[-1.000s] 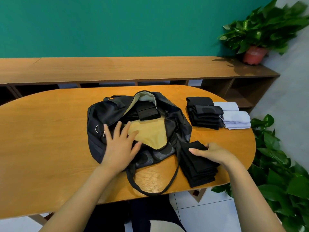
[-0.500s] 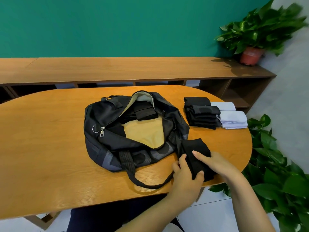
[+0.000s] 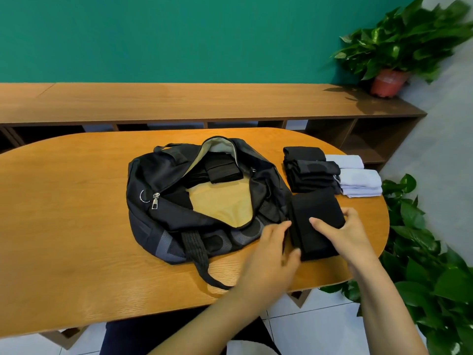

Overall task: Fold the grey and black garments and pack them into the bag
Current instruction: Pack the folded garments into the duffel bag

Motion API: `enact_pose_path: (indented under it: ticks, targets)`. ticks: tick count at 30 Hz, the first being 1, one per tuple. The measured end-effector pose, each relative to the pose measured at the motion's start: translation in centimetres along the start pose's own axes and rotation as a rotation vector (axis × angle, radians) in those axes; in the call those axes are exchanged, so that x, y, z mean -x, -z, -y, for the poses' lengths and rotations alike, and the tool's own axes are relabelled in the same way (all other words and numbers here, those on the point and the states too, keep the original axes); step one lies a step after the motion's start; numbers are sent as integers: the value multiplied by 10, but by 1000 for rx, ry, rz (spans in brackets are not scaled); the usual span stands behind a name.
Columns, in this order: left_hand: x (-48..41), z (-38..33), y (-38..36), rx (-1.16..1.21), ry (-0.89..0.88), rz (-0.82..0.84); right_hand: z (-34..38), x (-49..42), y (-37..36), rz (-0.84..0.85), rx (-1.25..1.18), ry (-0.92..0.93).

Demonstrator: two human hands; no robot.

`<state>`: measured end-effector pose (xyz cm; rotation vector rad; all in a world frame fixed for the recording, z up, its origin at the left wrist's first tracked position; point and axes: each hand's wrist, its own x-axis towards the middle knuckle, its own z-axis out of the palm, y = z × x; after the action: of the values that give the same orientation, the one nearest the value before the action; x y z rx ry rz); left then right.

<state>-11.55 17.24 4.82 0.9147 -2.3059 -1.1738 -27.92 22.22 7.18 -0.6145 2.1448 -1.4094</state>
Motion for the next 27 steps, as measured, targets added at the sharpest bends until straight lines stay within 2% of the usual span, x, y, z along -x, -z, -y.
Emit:
enact_pose_path:
  ticks: [2, 3, 5, 7, 9, 12, 16, 19, 21, 24, 27]
  targets:
    - [-10, 11, 31, -483, -154, -194, 11, 1, -4, -60, 41, 69]
    - [-15, 21, 46, -674, -167, -243, 17, 2, -7, -76, 43, 107]
    - [-22, 48, 68, -908, -82, -185, 31, 5, -16, -85, 12, 194]
    - [-21, 72, 82, -999, -10, -73, 50, 7, -31, -45, -82, 258]
    - [-16, 83, 92, -1040, -31, -22, 68, 5, -55, 64, -213, 260]
    - [-5, 83, 101, -1018, -154, -60, 84, -11, -108, 281, -301, 146]
    - [5, 86, 116, -927, -314, -168, 77, -34, -176, 486, -131, 5]
    - [9, 90, 127, -874, -382, -238, 55, -47, -203, 467, 48, 21]
    - [7, 91, 133, -836, -413, -279, 49, -52, -209, 437, 276, 123]
    - [-10, 82, 144, -771, -430, -326, 49, -48, -202, 275, 702, 359]
    - [-47, 73, 155, -761, -440, -305, 42, -29, -179, 144, 676, 688]
